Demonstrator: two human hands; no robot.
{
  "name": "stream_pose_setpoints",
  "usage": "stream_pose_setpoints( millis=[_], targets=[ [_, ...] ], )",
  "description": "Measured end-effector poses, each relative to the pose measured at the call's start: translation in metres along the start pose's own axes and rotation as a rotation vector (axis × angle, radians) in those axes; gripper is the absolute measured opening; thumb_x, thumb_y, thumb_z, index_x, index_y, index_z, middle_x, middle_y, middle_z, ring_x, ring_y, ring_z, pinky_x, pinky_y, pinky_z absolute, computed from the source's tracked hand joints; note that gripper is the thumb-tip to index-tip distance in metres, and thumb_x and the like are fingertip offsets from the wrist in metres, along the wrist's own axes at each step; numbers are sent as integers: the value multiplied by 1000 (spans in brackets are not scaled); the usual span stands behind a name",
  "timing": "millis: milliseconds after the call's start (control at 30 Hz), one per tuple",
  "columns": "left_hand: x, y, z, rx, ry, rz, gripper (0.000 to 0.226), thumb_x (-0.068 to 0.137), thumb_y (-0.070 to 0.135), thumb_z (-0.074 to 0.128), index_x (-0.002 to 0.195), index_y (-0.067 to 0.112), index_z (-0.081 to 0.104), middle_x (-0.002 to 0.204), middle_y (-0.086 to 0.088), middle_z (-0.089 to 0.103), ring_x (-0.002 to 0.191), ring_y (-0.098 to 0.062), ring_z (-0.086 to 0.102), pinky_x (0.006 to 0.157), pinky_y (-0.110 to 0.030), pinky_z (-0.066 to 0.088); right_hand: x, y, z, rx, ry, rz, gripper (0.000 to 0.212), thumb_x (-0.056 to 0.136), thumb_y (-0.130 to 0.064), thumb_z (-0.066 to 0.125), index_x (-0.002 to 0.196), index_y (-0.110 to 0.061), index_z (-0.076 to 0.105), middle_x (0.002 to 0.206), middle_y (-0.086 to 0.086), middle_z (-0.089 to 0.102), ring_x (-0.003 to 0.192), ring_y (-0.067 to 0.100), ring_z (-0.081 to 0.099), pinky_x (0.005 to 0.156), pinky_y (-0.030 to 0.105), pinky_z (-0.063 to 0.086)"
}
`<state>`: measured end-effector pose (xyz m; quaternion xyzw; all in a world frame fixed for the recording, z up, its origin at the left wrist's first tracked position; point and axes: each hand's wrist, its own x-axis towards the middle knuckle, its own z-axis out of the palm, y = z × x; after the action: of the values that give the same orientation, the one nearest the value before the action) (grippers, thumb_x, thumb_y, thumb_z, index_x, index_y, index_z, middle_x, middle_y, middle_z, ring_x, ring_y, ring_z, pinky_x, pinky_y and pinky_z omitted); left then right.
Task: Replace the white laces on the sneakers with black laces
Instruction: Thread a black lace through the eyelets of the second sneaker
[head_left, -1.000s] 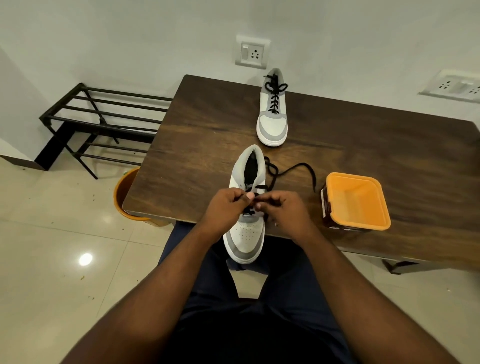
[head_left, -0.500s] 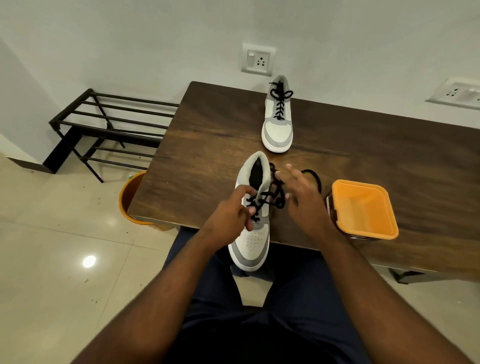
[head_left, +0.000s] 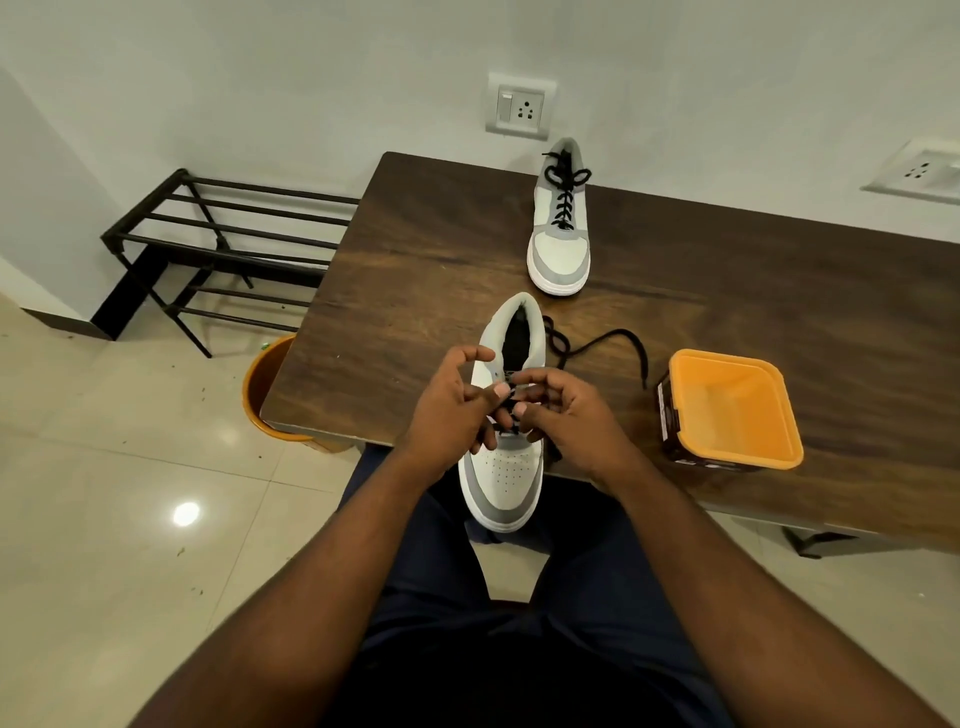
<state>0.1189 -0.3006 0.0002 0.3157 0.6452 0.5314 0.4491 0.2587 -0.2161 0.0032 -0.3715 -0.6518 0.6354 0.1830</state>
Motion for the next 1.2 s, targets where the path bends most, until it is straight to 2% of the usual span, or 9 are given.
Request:
stream_pose_setpoints(
  millis=[133,267,367,467,633,800,933,1067,1200],
  targets=[
    [5,4,10,-10,90,11,21,100,25,55,118,21,46,65,-15,66,40,-19,52,37,-23,37,4,-4,5,47,39,-20,9,89,2,63,92,-1,71,73,8,68,55,0,59,57,13,45],
    [27,-10,0,-1,321,7,4,99,16,54,96,18,56,69,-9,65,50,-13,56,46,-27,45,20,4,-5,-147,234,16,11,90,-7,64,88,-15,69,79,-8,67,69,-1,60,68,17,47],
    [44,-22,-2,70,350,-37,17,93,3,56,89,17,65,80,-6,69,65,-14,61,61,-35,56,36,7,-7,-542,259,-55,8,94,-15,59,91,-18,65,92,-6,56,83,6,55,71,17,45],
    [49,-30,3,113,339,-58,18,92,2,58,97,13,71,91,-4,72,78,-11,64,79,-35,59,50,13,-3,-891,261,-204,10,93,-16,59,96,-15,68,107,3,51,100,20,50,86,32,47],
    [45,-39,9,13,307,-73,21,89,-4,61,101,9,74,97,-7,74,93,-18,71,90,-37,57,58,15,9,-1120,243,-240,15,95,-23,54,98,-18,68,147,3,38,130,26,34,103,42,38],
    [45,-44,10,-45,310,-88,19,89,-1,64,105,3,73,96,-10,74,93,-21,71,85,-28,57,63,21,10,-906,211,-108,14,94,-22,55,95,-20,69,154,-3,31,142,26,17,112,47,24],
    [45,-44,8,-110,284,-100,20,89,-4,65,107,1,72,90,-4,73,81,-9,69,73,-15,55,70,25,12,-631,205,8,16,92,-20,59,80,-29,64,151,-7,36,141,24,24,113,52,24],
    [42,-46,6,-174,270,-127,20,88,-4,64,106,-1,72,89,-4,74,78,-8,69,79,-24,58,73,32,15,-428,268,58,28,89,-23,63,66,-38,59,150,-10,39,137,22,35,110,55,30],
    [40,-47,8,-212,264,-135,18,89,-2,65,105,1,72,93,-8,74,84,-14,70,83,-28,58,71,34,16,-450,304,50,28,87,-24,67,65,-40,60,150,-11,39,136,22,36,109,56,31]
  ],
)
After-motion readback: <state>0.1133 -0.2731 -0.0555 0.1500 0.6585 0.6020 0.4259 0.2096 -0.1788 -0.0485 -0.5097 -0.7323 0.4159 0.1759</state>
